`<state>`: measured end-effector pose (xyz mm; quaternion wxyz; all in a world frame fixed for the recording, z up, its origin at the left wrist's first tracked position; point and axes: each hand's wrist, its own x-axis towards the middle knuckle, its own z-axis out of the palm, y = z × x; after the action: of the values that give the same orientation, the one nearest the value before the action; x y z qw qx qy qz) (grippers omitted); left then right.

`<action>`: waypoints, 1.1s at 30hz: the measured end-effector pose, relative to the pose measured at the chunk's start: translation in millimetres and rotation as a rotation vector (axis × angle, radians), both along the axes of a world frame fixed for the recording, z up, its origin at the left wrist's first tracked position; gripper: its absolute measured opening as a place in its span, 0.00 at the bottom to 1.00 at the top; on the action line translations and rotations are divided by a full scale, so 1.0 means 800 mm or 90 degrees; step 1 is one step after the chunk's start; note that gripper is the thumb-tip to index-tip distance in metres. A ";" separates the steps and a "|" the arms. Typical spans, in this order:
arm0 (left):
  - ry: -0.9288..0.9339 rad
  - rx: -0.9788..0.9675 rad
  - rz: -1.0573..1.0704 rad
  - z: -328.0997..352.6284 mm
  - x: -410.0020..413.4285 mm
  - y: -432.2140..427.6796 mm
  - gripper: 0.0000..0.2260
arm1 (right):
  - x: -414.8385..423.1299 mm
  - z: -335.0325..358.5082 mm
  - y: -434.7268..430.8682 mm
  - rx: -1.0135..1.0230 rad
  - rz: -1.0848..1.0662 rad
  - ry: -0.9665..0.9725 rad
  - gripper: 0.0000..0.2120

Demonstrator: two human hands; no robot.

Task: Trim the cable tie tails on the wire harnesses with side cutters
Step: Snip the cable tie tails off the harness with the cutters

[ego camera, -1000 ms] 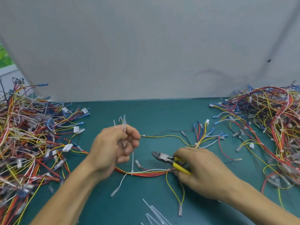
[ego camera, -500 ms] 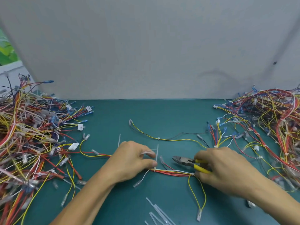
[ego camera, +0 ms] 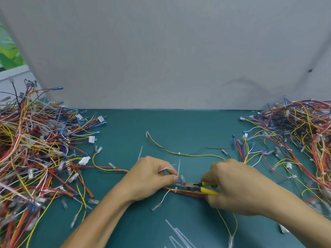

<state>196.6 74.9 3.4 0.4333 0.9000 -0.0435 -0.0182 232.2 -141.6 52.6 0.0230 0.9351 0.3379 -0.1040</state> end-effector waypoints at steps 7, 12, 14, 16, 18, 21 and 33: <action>-0.004 -0.005 -0.003 -0.001 0.000 0.002 0.05 | 0.007 -0.001 -0.005 -0.013 0.006 0.015 0.16; -0.002 -0.012 -0.004 -0.002 0.000 0.004 0.05 | 0.009 -0.002 -0.003 0.003 0.005 0.012 0.16; -0.001 -0.012 -0.005 -0.002 0.000 0.004 0.05 | 0.010 -0.004 0.000 0.008 0.011 0.016 0.16; 0.002 -0.016 -0.006 -0.002 0.000 0.004 0.05 | 0.011 -0.007 0.001 0.009 0.018 0.012 0.16; 0.002 -0.013 -0.005 -0.003 0.000 0.004 0.05 | 0.011 -0.009 0.001 0.011 0.022 0.003 0.15; 0.000 -0.016 -0.005 -0.003 0.000 0.004 0.05 | 0.012 -0.011 -0.001 0.017 0.028 -0.005 0.14; 0.002 0.024 -0.029 0.001 -0.001 -0.001 0.03 | 0.012 -0.019 -0.003 0.007 0.046 -0.025 0.11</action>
<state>196.1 73.8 3.9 0.4161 0.9066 -0.0632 -0.0303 241.8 -144.0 37.7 0.0286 0.9243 0.3714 -0.0827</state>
